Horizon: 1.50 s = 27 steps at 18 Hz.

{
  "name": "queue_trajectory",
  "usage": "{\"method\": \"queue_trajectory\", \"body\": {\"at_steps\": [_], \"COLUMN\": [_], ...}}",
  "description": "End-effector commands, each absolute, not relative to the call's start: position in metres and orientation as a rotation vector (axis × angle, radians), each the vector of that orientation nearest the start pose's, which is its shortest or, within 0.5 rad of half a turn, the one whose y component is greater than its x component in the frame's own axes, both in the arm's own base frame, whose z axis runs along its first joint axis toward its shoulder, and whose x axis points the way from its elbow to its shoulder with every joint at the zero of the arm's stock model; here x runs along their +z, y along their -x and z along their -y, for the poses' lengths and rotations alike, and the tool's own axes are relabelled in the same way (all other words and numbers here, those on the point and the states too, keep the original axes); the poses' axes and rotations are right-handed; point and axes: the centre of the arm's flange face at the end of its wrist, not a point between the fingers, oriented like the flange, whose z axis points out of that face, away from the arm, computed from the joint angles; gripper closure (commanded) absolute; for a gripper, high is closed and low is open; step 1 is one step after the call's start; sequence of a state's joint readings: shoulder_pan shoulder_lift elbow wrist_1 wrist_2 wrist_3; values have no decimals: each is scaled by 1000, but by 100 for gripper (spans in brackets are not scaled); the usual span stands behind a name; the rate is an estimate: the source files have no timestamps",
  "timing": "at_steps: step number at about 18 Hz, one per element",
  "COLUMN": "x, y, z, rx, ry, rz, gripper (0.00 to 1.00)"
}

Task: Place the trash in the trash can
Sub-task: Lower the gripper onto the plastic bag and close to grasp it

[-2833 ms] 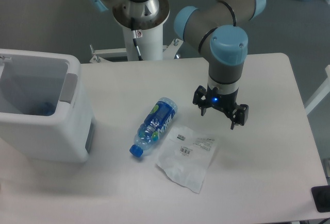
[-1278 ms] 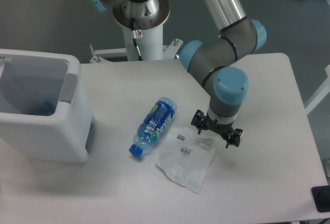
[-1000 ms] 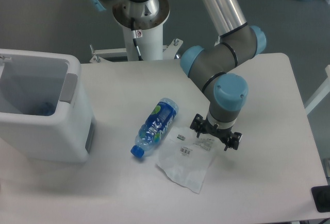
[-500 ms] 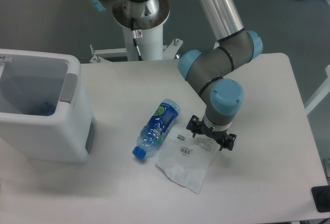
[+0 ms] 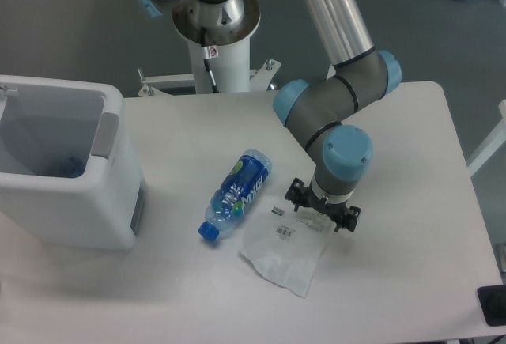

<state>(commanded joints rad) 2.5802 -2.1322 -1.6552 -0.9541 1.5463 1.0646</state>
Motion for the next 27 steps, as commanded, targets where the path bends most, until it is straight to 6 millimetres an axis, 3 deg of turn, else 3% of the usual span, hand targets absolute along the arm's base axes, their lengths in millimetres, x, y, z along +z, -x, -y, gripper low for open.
{"method": "queue_trajectory", "body": {"at_steps": [5,6,9,11,18,24,27], "x": [181,180,183,182,189,210,231], "y": [466,467,468,467,468,474,476], "z": [-453,-453,-451,-450,-451,-452,-456], "rx": [-52,-41,-22,-22,2,30,16], "ry": [3147,3154,3171,3171,3173,3131,3048], "rz": [-82,-85,-95,-91,-103,-94,-80], "gripper": [0,5,74,100,100,100,100]}}
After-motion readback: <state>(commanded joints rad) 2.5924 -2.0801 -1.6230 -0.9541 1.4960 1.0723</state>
